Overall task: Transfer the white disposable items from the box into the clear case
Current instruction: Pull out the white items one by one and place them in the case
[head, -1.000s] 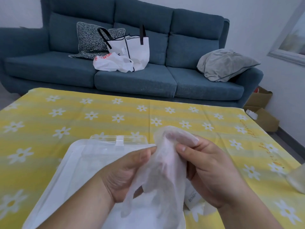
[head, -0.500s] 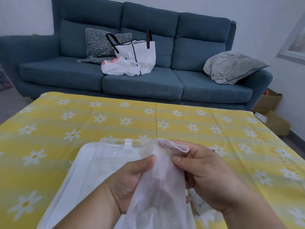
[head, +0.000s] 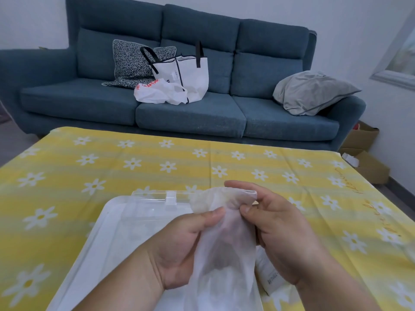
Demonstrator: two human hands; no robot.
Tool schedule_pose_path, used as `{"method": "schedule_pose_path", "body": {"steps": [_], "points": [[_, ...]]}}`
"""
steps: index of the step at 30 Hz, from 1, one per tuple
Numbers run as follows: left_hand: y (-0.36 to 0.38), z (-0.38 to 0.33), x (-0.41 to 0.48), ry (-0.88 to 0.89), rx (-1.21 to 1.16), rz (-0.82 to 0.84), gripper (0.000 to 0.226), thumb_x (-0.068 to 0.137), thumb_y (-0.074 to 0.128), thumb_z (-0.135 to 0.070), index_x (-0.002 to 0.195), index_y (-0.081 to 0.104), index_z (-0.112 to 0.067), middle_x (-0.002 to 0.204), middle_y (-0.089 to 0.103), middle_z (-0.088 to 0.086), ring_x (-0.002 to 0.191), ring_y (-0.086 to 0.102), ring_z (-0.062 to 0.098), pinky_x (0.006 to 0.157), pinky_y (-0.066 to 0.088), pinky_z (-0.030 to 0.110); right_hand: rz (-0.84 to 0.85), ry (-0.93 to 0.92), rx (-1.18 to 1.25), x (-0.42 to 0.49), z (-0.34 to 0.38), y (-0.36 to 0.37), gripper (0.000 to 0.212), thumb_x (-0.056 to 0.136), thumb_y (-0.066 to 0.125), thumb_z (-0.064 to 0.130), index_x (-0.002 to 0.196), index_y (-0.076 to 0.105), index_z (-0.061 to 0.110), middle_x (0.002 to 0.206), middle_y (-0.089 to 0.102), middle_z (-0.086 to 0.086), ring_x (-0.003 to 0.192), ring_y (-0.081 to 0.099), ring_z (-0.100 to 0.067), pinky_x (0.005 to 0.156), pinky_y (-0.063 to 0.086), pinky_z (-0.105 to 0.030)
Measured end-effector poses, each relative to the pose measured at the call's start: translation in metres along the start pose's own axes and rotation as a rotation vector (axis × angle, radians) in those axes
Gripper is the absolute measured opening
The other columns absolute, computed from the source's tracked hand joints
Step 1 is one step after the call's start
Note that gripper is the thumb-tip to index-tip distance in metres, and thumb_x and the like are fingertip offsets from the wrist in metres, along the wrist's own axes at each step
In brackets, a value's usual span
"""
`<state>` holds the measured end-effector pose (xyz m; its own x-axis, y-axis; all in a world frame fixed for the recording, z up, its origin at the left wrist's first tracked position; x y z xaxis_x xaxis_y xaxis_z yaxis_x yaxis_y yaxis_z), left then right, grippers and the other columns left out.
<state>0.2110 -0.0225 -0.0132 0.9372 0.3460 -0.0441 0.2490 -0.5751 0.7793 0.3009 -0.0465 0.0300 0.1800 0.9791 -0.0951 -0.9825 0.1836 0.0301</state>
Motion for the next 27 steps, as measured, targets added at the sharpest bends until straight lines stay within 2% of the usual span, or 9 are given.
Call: {"method": "schedule_pose_path", "body": {"steps": [4,8,10,13,16,20,22,25,27], "points": [[-0.022,-0.010,-0.002,0.058,0.118,-0.309,0.038,0.089,0.058,-0.016,0.123,0.068,-0.001,0.126,0.066,0.024,0.119,0.063,0.036,0.101,0.051,0.044,-0.113,-0.016,-0.101,-0.002,0.007,-0.014,0.037,0.096,0.052,-0.004,0.114,0.069,0.024,0.083,0.070,-0.028,0.075,0.065,-0.035,0.071,0.052,-0.042],[-0.037,-0.035,-0.015,0.180,0.329,-0.608,0.033,0.084,0.064,-0.020,0.113,0.074,-0.007,0.113,0.075,0.015,0.108,0.070,0.030,0.095,0.053,0.041,-0.613,0.056,-0.360,-0.011,0.009,-0.095,0.028,0.087,0.058,-0.002,0.097,0.071,0.021,0.073,0.076,-0.006,0.074,0.073,-0.033,0.071,0.060,-0.046],[-0.038,-0.041,-0.018,0.206,0.375,-0.694,0.025,0.094,0.060,-0.020,0.111,0.075,-0.011,0.109,0.077,0.011,0.106,0.071,0.028,0.101,0.049,0.042,-0.714,0.148,-0.461,-0.016,0.002,-0.121,0.025,0.081,0.059,0.003,0.087,0.071,0.024,0.067,0.074,-0.002,0.072,0.072,-0.037,0.072,0.059,-0.056],[-0.035,-0.041,-0.017,0.227,0.366,-0.744,0.023,0.097,0.058,-0.019,0.107,0.077,-0.010,0.105,0.077,0.011,0.106,0.071,0.029,0.107,0.045,0.048,-0.649,0.253,-0.611,-0.010,-0.017,-0.125,0.023,0.079,0.058,0.008,0.078,0.074,0.024,0.065,0.073,-0.004,0.069,0.070,-0.033,0.068,0.057,-0.047],[-0.028,-0.044,-0.016,0.264,0.364,-0.747,0.023,0.098,0.057,-0.017,0.100,0.080,-0.013,0.104,0.078,0.006,0.102,0.072,0.024,0.103,0.049,0.043,-0.575,0.272,-0.743,-0.003,-0.027,-0.117,0.023,0.083,0.051,0.005,0.083,0.072,0.012,0.079,0.072,-0.018,0.069,0.066,-0.033,0.063,0.051,-0.036],[-0.021,-0.050,-0.016,0.309,0.381,-0.708,0.026,0.100,0.053,-0.018,0.106,0.079,-0.018,0.112,0.076,0.002,0.102,0.072,0.018,0.092,0.053,0.038,-0.415,0.313,-0.866,0.002,-0.033,-0.099,0.033,0.091,0.049,0.018,0.086,0.073,0.040,0.086,0.072,0.008,0.071,0.062,-0.016,0.062,0.046,-0.028],[-0.020,-0.050,-0.016,0.321,0.366,-0.701,0.027,0.101,0.053,-0.018,0.104,0.079,-0.017,0.111,0.076,0.007,0.095,0.071,0.019,0.085,0.055,0.037,-0.340,0.306,-0.868,0.005,-0.035,-0.090,0.030,0.096,0.047,0.025,0.090,0.069,0.045,0.093,0.068,0.012,0.079,0.060,-0.013,0.063,0.042,-0.025],[-0.021,-0.050,-0.015,0.326,0.358,-0.707,0.026,0.100,0.053,-0.018,0.103,0.079,-0.015,0.106,0.076,0.011,0.089,0.070,0.020,0.076,0.057,0.032,-0.369,0.313,-0.896,0.007,-0.040,-0.097,0.031,0.097,0.045,0.021,0.069,0.057,0.027,0.072,0.055,0.003,0.064,0.048,-0.015,0.054,0.031,-0.027],[-0.022,-0.052,-0.015,0.333,0.362,-0.720,0.026,0.101,0.053,-0.017,0.103,0.079,-0.014,0.104,0.076,0.011,0.089,0.069,0.021,0.075,0.058,0.031,-0.476,0.293,-0.880,0.005,-0.035,-0.108,0.025,0.091,0.045,0.014,0.068,0.056,0.010,0.060,0.055,-0.007,0.055,0.046,-0.025,0.053,0.029,-0.027]]}}
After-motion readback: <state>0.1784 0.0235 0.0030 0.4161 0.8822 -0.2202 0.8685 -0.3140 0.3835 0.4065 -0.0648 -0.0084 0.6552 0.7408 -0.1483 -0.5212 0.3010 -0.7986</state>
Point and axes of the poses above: each hand's wrist, its own x-axis towards the middle knuckle, its own y-axis out of the palm, z = x × y, the point moved 8 cm from there along x, towards the middle knuckle
